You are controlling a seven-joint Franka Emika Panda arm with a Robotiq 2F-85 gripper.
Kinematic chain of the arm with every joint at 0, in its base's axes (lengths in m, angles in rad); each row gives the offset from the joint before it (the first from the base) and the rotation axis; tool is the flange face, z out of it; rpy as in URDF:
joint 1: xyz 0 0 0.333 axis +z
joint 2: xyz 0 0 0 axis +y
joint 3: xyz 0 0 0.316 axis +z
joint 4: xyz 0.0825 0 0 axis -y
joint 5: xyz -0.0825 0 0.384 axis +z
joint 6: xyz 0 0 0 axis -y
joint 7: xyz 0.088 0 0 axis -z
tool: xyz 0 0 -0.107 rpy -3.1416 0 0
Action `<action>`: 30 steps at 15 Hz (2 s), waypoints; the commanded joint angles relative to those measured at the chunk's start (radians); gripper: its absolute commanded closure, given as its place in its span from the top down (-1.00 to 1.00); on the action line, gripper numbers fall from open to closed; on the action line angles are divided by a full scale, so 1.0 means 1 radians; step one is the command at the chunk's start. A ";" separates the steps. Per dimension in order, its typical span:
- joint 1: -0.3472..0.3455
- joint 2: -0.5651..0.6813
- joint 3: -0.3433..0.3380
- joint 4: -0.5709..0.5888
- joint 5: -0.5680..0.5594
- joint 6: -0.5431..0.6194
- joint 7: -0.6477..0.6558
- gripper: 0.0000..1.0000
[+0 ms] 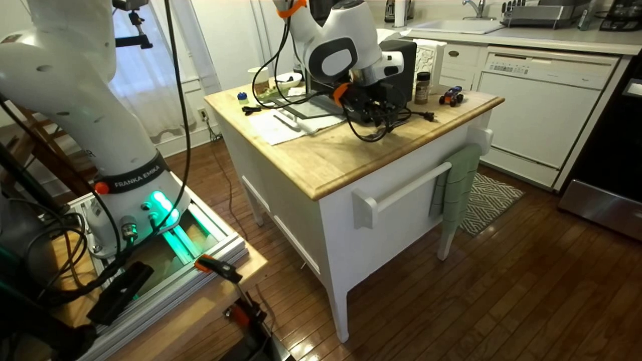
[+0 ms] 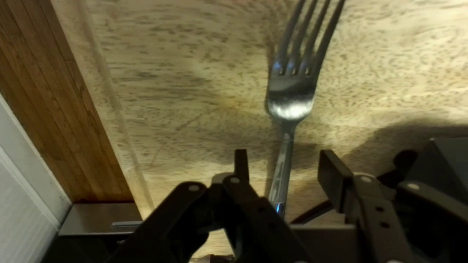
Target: Put the silver fork on the white plate
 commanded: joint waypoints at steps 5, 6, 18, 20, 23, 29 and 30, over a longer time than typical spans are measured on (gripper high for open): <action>0.005 0.013 -0.014 0.011 -0.022 -0.002 0.024 -0.98; 0.015 0.002 -0.025 0.005 -0.023 -0.015 0.034 -1.00; 0.000 -0.421 -0.028 -0.172 0.168 -0.708 -0.159 -0.95; 0.030 -0.499 -0.080 -0.181 0.164 -0.900 -0.225 -0.95; 0.083 -0.618 -0.160 -0.207 0.182 -1.083 -0.370 -0.95; 0.224 -0.797 -0.260 -0.255 0.317 -1.091 -0.597 -0.95; 0.250 -0.812 -0.264 -0.261 0.364 -1.077 -0.614 -0.95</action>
